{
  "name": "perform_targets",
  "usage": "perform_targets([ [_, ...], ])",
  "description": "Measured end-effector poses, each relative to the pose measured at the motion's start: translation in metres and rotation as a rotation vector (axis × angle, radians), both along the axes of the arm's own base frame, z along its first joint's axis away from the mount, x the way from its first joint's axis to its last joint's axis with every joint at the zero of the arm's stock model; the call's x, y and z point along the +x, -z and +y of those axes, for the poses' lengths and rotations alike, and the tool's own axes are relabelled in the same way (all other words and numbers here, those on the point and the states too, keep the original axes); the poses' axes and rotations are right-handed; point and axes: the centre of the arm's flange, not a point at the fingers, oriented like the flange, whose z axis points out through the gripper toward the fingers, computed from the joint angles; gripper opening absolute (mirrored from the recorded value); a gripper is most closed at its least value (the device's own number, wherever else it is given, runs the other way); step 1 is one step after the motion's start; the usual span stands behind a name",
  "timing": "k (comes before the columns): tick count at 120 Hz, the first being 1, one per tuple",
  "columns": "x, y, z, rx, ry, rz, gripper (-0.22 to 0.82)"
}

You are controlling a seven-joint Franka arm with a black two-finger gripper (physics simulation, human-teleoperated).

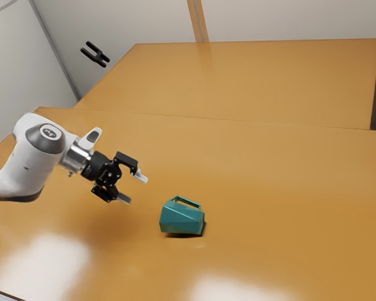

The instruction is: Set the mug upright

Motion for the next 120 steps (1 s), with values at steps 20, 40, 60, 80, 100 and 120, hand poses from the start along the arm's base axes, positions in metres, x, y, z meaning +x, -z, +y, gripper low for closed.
perform_targets([
  [20, -0.003, 0.043, 0.011, -0.094, -0.134, -0.056, 0.59],
  [40, -0.013, 0.070, 0.011, -0.113, -0.161, -0.108, 0.59],
  [60, -0.022, 0.089, -0.003, -0.121, -0.129, -0.147, 0.59],
  [80, -0.021, 0.088, -0.023, -0.144, -0.099, -0.214, 0.59],
  [100, -0.018, 0.087, -0.043, -0.167, -0.088, -0.266, 0.59],
  [120, -0.016, 0.086, -0.065, -0.182, -0.062, -0.302, 0.59],
])
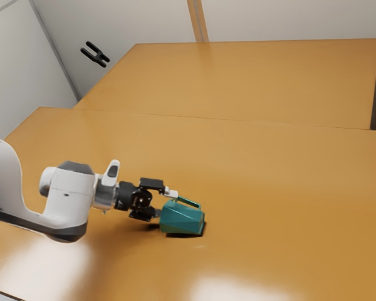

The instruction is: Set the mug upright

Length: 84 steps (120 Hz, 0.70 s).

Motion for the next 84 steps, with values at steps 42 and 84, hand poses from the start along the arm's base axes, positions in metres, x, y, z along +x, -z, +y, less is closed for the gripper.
perform_targets([
  [42, 0.000, -0.002, -0.023, -0.017, 0.017, -0.053, 0.22],
  [84, -0.001, 0.000, -0.026, -0.008, 0.015, -0.070, -0.13],
])
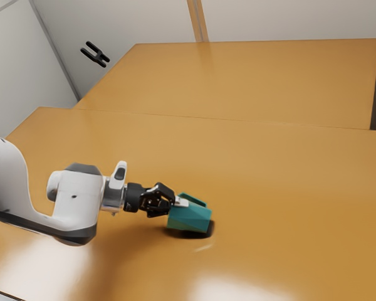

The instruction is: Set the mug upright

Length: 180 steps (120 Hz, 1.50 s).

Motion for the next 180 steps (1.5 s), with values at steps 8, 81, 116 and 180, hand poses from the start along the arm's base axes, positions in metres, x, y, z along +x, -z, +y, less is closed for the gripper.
perform_targets([
  [8, -0.001, 0.004, 0.001, 0.010, -0.002, 0.006, -0.14],
  [81, 0.041, -0.084, 0.017, 0.237, 0.114, -0.215, -0.17],
  [116, 0.109, -0.167, 0.024, 0.837, 0.620, -0.239, -0.18],
  [180, 0.147, -0.078, 0.014, 1.100, 0.599, 0.065, -0.17],
])
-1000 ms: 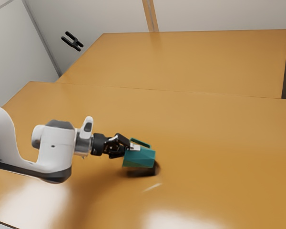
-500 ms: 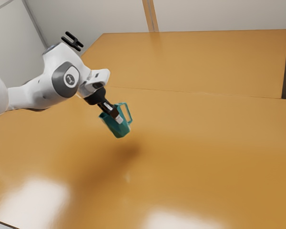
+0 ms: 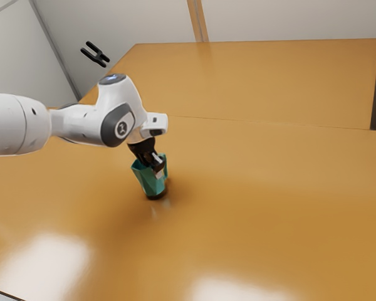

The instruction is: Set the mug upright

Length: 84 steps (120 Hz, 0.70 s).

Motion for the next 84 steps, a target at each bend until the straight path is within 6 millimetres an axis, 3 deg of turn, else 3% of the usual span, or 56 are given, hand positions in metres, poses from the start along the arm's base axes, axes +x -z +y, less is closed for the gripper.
perform_targets([
  [27, 0.005, 0.018, 0.000, 0.071, -0.052, 0.007, -0.16],
  [45, 0.005, 0.018, 0.000, 0.066, -0.098, 0.005, 0.17],
  [56, 0.006, 0.016, 0.000, 0.064, -0.123, 0.001, 0.32],
  [71, 0.015, -0.017, 0.000, 0.055, -0.151, -0.048, 0.43],
  [84, 0.022, -0.087, -0.001, 0.040, -0.174, -0.105, 0.50],
])
